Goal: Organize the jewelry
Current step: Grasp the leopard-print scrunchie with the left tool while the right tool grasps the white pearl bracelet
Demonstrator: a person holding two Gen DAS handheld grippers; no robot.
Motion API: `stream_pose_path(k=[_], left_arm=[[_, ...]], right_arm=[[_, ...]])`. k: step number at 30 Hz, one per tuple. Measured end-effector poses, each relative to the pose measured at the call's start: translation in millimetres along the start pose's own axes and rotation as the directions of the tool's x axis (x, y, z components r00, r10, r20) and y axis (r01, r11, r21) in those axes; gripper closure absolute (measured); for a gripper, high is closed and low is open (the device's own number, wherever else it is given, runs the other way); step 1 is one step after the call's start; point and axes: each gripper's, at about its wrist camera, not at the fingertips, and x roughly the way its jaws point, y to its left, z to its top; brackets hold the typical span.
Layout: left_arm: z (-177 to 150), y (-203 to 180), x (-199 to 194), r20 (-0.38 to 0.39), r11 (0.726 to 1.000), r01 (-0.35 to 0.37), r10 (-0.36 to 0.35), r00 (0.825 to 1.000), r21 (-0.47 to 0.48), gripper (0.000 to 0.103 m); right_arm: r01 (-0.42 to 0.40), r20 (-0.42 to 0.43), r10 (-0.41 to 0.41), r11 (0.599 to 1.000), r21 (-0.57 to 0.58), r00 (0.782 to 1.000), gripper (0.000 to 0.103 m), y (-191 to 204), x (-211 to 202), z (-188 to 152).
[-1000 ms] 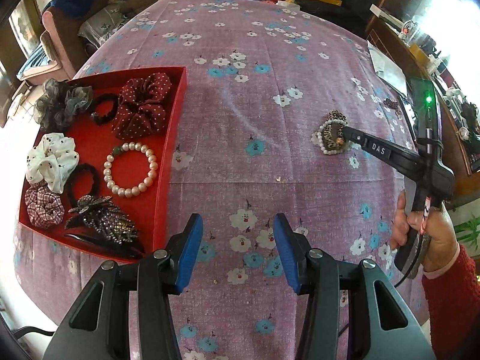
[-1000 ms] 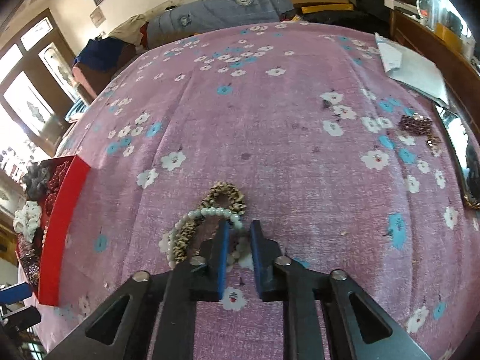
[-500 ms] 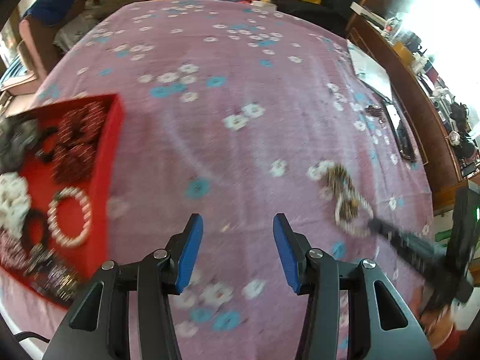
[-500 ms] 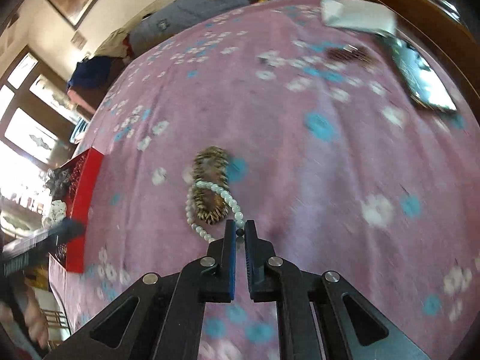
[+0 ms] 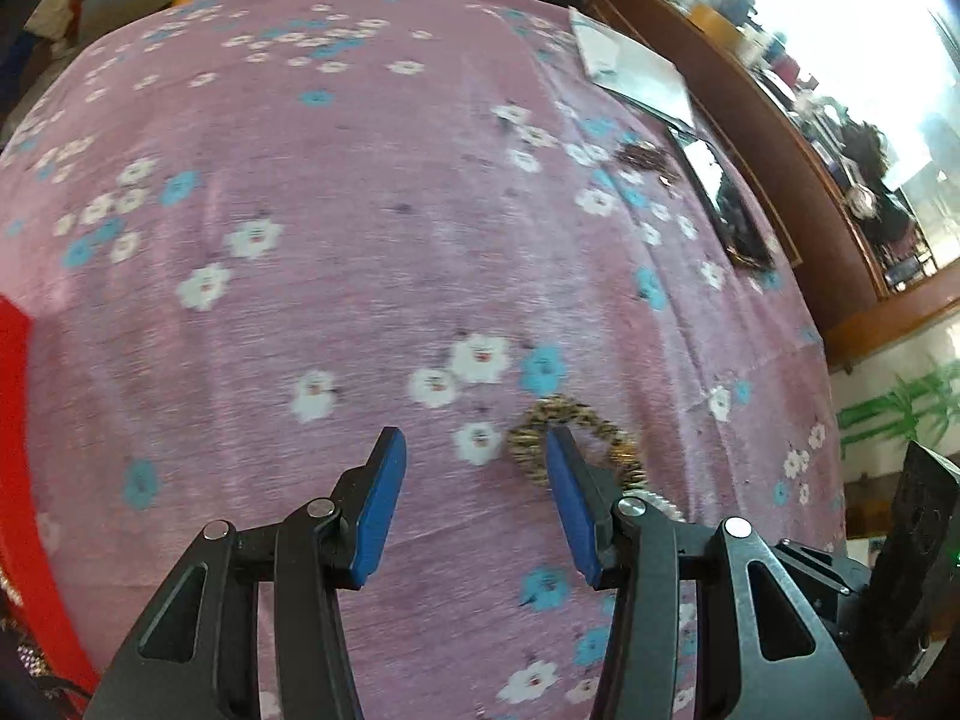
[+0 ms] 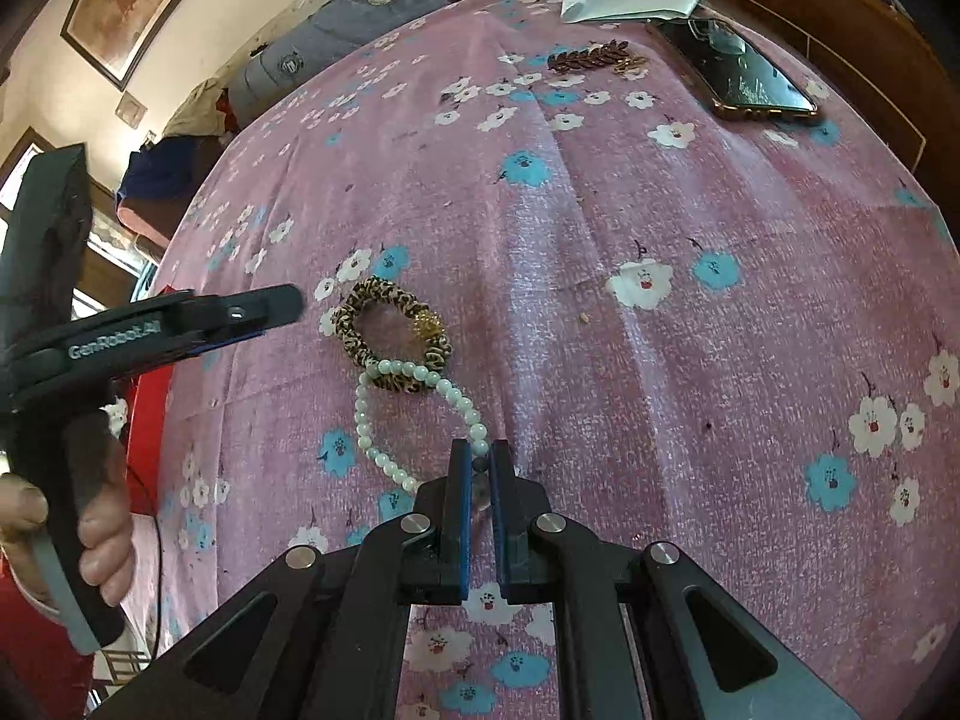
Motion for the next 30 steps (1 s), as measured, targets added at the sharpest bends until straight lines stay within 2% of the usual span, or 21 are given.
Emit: stream_pose_path(k=[5,8,9,11,12,15,18,24,30], left_arm=[[0.7,-11.5,15.3,-0.027,1.000,0.005,-0.004,1.000,0.027,0.056],[0.9,-16.8,16.9,-0.015,0.999,-0.011,0.012,1.000,0.043,0.057],[0.7,-18.9,17.6,-0.014,0.999,-0.009,0.010,1.000,0.048,0.062],[0.3,-22.2,19.4,-0.016,0.998,-0.032,0.033,0.999,0.058,0.083],[0.2,-24.0,21.6,-0.029,0.997,-0.032,0.034,0.999,0.068,0.099],[-1.5,-29.6,18.2,-0.012,0.995,-0.054,0.055,0.998,0.088,0.099],[-3.2,-28.8,5.0,0.009,0.996,-0.047,0.047,0.999,0.082,0.099],[-9.4,-12.6,-49.5,0.083,0.998,-0.032,0.028,0.996,0.049,0.098],[-22.8,13.0,-97.7,0.150,0.999,-0.045,0.044,0.988,0.000,0.098]], right_arm=[[-0.006,0.015,0.006,1.000,0.011,1.000,0.097,-1.8,-1.5,-3.3],[-0.010,0.020,0.010,1.000,0.015,1.000,0.097,-4.8,-3.2,-4.8],[-0.010,0.021,0.010,1.000,0.015,1.000,0.097,-5.3,-3.8,-5.3],[-0.009,0.024,0.008,1.000,0.014,1.000,0.096,-5.3,-3.9,-6.0],[-0.007,0.025,0.007,1.000,0.014,1.000,0.096,-5.0,-3.5,-6.2],[0.004,0.028,-0.005,1.000,0.006,1.000,0.097,-2.5,-3.0,-6.1],[0.007,0.030,-0.007,1.000,-0.003,1.000,0.097,2.7,-4.7,-3.4],[-0.004,0.069,0.006,1.000,-0.020,0.998,0.097,17.5,-19.2,7.6],[-0.020,0.089,0.027,0.997,-0.069,0.996,0.097,47.7,-26.1,17.1]])
